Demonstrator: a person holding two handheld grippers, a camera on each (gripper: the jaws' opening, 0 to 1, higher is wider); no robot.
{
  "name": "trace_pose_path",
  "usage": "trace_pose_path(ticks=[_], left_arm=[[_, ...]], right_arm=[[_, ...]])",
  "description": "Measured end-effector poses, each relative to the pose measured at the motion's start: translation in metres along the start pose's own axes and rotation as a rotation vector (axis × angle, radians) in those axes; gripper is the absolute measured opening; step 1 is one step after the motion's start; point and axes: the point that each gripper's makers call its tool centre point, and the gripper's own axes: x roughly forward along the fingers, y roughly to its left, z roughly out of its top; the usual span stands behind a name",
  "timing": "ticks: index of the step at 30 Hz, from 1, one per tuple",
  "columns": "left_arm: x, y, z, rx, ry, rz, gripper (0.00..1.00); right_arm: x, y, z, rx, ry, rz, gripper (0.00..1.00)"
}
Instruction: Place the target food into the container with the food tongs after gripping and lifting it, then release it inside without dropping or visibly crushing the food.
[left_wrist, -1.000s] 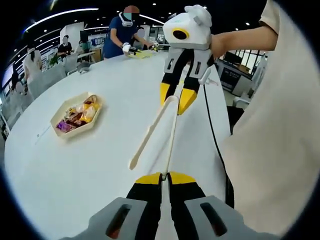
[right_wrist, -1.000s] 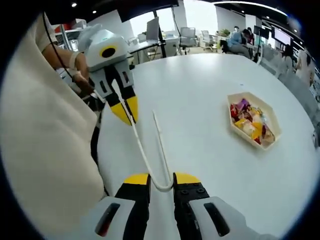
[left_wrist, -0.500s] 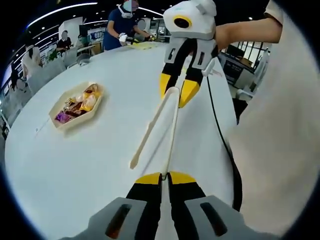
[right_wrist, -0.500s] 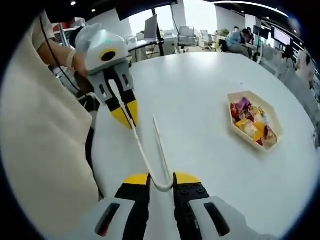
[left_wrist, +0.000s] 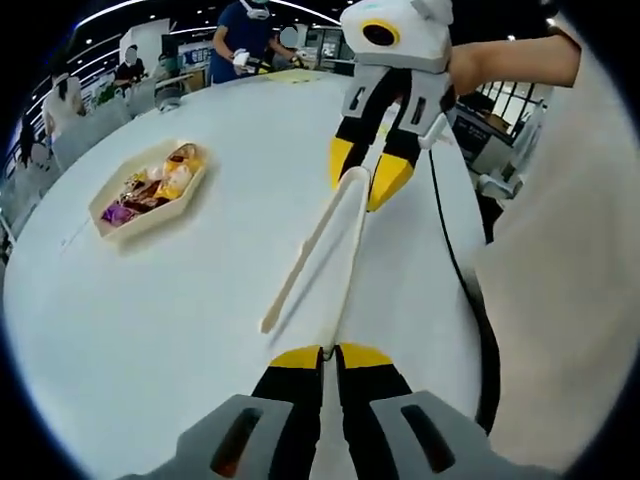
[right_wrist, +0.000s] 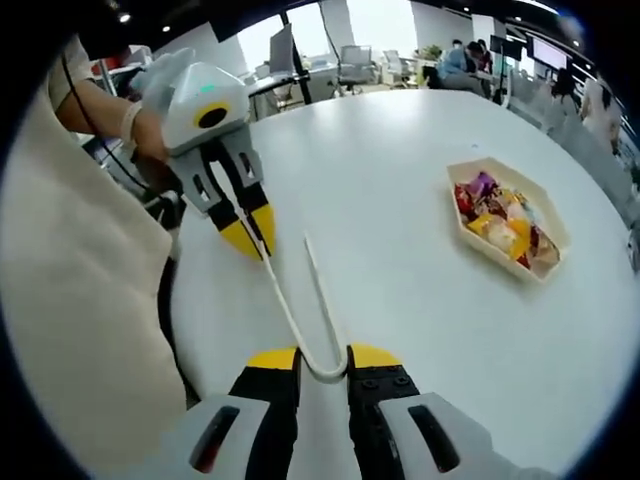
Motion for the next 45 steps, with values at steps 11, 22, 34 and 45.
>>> trace_pose_path(ticks=[11, 22, 34, 45], left_arm=[[0.007, -0.001, -0.009, -0.030, 0.025, 0.003, 0.02], [0.016, 0.002, -0.012, -0.071, 0.038, 0.015, 0.02], [0.021, 0.000, -0.014, -0.069, 0.059, 0.008, 0.02], [0.022, 0.002, -0.014, -0.075, 0.058, 0.017, 0.02]], right_arm=[[0.008, -0.003, -0.004, -0.001, 0.021, -0.010, 0.18], [0.013, -0.011, -0.004, 0.012, 0.035, -0.055, 0.19], [0.016, -0.014, -0.013, 0.053, 0.041, -0.079, 0.19], [0.018, -0.016, -0.017, 0.078, 0.036, -0.087, 0.19]])
